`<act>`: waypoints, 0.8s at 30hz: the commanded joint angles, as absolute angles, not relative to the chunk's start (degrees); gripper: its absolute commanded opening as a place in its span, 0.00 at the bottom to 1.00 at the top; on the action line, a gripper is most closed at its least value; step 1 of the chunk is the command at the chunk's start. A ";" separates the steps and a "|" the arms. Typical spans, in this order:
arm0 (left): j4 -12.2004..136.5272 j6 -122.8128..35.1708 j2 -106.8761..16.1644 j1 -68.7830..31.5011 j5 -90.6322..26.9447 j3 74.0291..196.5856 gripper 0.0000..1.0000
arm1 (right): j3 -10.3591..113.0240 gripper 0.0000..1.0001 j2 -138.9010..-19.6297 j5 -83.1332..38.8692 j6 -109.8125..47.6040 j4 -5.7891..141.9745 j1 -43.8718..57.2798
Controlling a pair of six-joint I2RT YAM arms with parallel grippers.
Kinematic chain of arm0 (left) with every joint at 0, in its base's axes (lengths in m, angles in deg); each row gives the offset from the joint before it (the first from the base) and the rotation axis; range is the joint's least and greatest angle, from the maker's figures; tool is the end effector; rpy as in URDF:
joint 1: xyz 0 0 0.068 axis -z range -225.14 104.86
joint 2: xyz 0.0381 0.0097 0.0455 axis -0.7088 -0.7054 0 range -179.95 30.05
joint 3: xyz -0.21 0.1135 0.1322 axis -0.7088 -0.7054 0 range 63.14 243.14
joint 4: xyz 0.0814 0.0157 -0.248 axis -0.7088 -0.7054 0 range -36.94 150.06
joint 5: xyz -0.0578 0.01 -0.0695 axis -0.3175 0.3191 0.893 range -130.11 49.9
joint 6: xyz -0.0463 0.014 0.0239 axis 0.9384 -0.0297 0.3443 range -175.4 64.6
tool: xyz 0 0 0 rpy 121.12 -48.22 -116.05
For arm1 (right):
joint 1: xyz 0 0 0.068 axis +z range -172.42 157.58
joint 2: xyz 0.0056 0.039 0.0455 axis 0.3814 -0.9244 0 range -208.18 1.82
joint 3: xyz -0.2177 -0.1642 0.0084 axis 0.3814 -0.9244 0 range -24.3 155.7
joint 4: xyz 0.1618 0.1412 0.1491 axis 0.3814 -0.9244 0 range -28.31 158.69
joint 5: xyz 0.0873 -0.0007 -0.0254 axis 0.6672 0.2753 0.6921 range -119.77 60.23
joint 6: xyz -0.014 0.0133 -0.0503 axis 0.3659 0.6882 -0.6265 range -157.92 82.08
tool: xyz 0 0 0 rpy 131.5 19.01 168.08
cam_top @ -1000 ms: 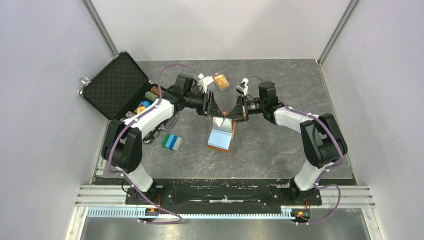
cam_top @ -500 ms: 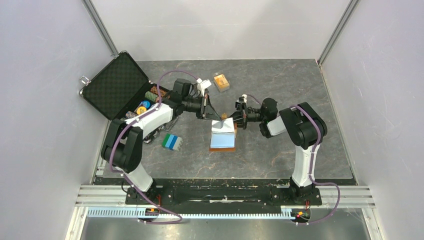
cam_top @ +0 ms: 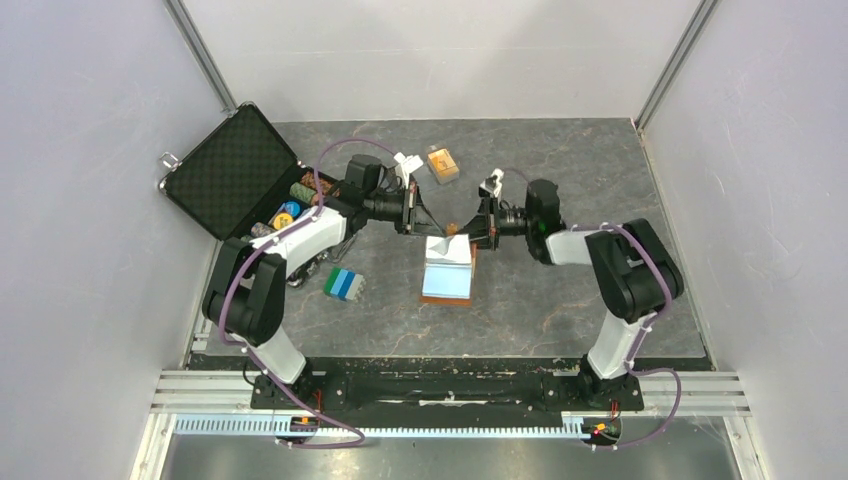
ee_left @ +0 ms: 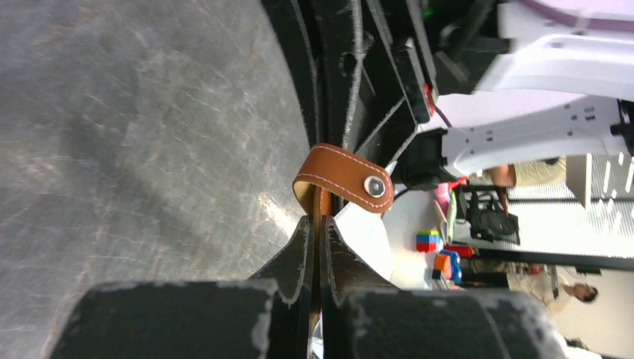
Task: Put the credit cards into the card holder
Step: Open the card holder.
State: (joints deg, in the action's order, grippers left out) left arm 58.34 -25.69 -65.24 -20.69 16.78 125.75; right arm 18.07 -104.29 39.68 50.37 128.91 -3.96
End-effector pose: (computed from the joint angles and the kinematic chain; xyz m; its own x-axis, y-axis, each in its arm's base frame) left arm 0.3155 -0.1763 0.2418 -0.8706 0.0983 -0.4821 0.4879 0.2994 -0.8200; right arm 0.3137 0.1398 0.1687 -0.9990 0.0363 0.0275 0.0282 0.0205 0.9994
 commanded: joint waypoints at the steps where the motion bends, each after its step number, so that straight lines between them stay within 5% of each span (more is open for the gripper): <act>1: 59.86 -22.92 -63.68 -21.50 16.75 126.51 0.02 | 31.35 0.00 -98.97 32.53 1.78 71.55 -5.33; 7: 62.63 -20.91 -62.73 -22.16 16.94 125.83 0.02 | 30.78 0.03 -96.24 30.16 -0.80 72.11 -7.26; 11: 66.41 -17.58 -62.33 -23.11 17.07 124.04 0.02 | 30.81 0.31 -93.85 28.77 -2.74 72.31 -8.89; 15: 72.85 -12.96 -62.05 -24.32 17.62 121.42 0.02 | 30.26 0.47 -92.35 29.92 -2.79 74.65 -9.76; 24: 82.14 -5.92 -62.81 -25.20 19.36 119.38 0.02 | 20.73 0.65 -90.84 35.81 12.21 100.96 -9.28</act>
State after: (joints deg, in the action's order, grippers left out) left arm 74.37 -11.35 -64.93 -25.17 16.23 118.97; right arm 23.99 -92.90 32.75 5.22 86.16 -9.84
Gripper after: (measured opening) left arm 0.044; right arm 0.622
